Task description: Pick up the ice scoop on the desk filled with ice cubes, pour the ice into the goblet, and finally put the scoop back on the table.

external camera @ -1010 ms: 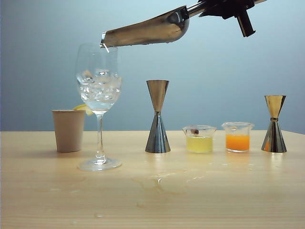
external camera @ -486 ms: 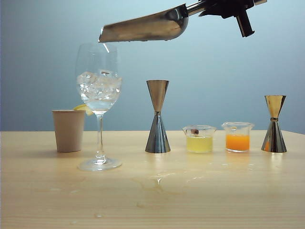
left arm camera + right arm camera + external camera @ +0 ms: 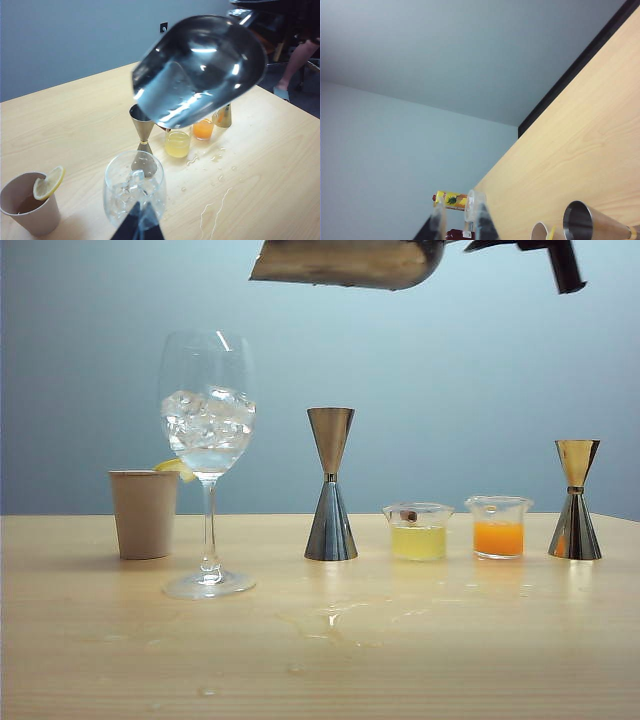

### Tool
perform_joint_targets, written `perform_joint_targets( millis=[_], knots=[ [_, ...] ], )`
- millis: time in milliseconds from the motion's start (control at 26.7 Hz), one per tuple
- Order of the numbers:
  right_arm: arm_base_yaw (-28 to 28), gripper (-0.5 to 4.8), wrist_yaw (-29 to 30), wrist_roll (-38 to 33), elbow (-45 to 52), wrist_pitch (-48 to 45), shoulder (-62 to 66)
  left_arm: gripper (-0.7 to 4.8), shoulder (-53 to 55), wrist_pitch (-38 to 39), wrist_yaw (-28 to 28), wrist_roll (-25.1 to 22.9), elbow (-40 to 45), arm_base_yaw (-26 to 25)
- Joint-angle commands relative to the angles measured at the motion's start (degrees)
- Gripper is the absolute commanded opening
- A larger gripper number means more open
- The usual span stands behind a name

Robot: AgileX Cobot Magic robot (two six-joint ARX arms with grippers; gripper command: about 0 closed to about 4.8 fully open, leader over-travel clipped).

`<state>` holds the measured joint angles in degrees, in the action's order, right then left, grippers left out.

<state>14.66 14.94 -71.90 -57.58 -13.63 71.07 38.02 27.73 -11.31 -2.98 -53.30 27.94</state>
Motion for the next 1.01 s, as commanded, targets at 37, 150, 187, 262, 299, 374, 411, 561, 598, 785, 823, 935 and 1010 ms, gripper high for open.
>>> perform_joint_targets(
  millis=[37,150,187,262,299,374,411,561,598,785,823,935,1010],
  knots=[
    [-2.3,-0.05,1.4,0.0,-0.5,0.2,-1.7,-0.06,-0.1,-0.4,0.1,0.0,-0.2,0.0],
    [-6.0,-0.05,4.4,-0.1,-0.5,1.6,-3.5,-0.06,-0.1,-0.4,0.1,0.0,-0.2,0.0],
    [-6.7,-0.05,5.1,-0.1,-0.5,2.4,-3.9,-0.06,-0.1,-0.4,0.1,0.0,-0.2,0.0],
    [-8.4,-0.05,6.8,-0.1,-0.5,5.8,-5.4,-0.06,-0.1,-0.4,0.1,0.0,-0.2,0.0],
    [-9.5,-0.05,7.7,0.1,-0.5,8.1,-6.6,-0.06,-0.1,-0.4,0.1,0.0,-0.2,0.0],
    [-10.5,-0.05,8.3,1.6,-0.5,10.5,-8.5,-0.06,0.0,-0.4,0.1,-0.1,-0.2,0.0],
    [-10.7,-0.05,8.3,1.9,-0.5,11.1,-9.0,-0.06,0.0,-0.4,0.1,0.0,-0.2,0.0],
    [-13.7,-0.05,9.4,4.5,-0.5,17.4,-13.1,-0.06,0.0,-0.4,0.1,-0.1,-0.2,0.0],
    [-14.3,-0.05,9.4,5.0,-0.5,19.1,-13.6,-0.06,0.0,-0.4,0.1,-0.1,-0.2,0.0],
    [-20.6,-0.05,11.1,6.2,2.5,21.5,-16.3,-0.06,0.2,-0.4,0.1,-0.1,-0.2,0.0],
    [-22.3,-0.05,12.0,6.5,4.0,21.5,-16.8,-0.06,0.3,-0.4,0.1,-0.1,-0.2,0.0],
    [-25.8,-0.05,13.4,7.7,7.0,21.5,-17.2,-0.06,0.3,-0.6,-0.1,0.0,-0.2,0.0],
    [-27.8,-0.05,13.6,7.9,8.8,21.5,-17.4,-0.06,0.3,-0.6,-0.2,-0.1,-0.2,0.0]
  ],
)
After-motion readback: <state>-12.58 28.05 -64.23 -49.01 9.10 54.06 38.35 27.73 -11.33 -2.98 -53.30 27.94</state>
